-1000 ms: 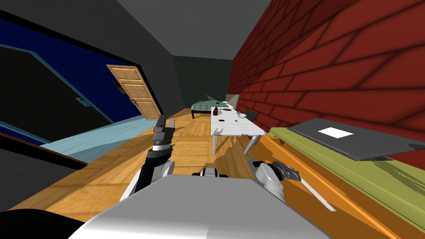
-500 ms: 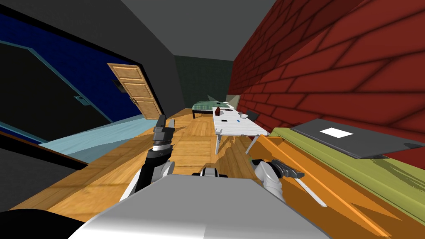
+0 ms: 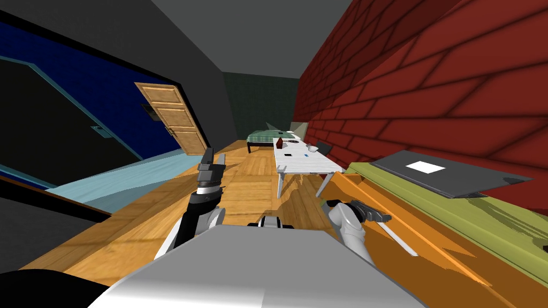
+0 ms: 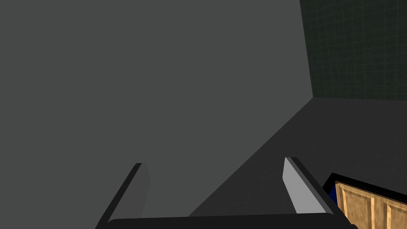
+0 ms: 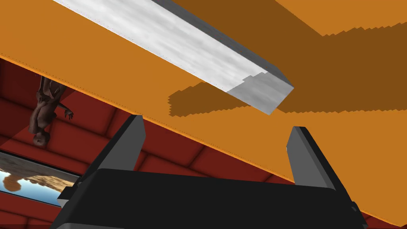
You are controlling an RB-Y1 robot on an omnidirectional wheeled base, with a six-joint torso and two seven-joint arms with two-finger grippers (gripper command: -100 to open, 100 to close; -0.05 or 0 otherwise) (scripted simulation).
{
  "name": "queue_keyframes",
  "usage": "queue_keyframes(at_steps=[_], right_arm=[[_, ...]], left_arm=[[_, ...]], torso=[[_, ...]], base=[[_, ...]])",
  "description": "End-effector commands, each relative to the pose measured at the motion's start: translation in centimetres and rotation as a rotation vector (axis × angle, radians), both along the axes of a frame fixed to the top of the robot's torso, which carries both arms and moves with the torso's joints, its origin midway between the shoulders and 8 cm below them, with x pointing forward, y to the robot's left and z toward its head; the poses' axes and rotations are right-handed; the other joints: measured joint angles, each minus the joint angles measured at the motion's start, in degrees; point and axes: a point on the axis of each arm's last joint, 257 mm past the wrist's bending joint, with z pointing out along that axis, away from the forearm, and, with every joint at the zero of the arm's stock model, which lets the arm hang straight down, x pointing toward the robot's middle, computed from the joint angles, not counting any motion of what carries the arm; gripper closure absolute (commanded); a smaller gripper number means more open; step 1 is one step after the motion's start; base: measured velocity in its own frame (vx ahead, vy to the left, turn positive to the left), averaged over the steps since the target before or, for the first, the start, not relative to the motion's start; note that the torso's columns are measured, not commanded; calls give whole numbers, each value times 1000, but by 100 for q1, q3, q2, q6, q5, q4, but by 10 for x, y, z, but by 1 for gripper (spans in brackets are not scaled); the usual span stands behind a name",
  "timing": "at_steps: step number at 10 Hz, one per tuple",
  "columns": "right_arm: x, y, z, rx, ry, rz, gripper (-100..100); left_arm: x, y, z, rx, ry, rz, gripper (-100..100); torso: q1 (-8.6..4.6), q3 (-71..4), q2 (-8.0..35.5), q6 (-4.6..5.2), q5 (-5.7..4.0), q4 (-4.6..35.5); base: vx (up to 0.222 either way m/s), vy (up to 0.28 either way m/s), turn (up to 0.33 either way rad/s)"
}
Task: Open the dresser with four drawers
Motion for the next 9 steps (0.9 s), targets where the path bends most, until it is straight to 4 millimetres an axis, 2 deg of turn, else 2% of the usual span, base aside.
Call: queue_keyframes(at_steps=[1,2,3,4,9], right_arm=[[12,-6,15,1,2,12,-100],[16,-8,20,1,2,16,-100],[13,-8,17,1,0,13,-100],[13,-8,18,0,2,14,0],[13,-8,18,0,2,14,0]], left_arm=[[0,0,0,0,0,0,0],[0,0,0,0,0,0,0],[0,0,0,0,0,0,0],[0,0,0,0,0,0,0],[0,0,0,0,0,0,0]], torso=[[-7,0,0,0,-2,0],[-13,1,1,0,-5,0],[-14,1,1,0,-5,0],[-17,-1,-3,0,-6,-1],[-11,0,0,0,-4,0]], base=[[-23,29,-35],[-26,30,-39],[-12,14,-8],[0,0,0],[0,0,0]])
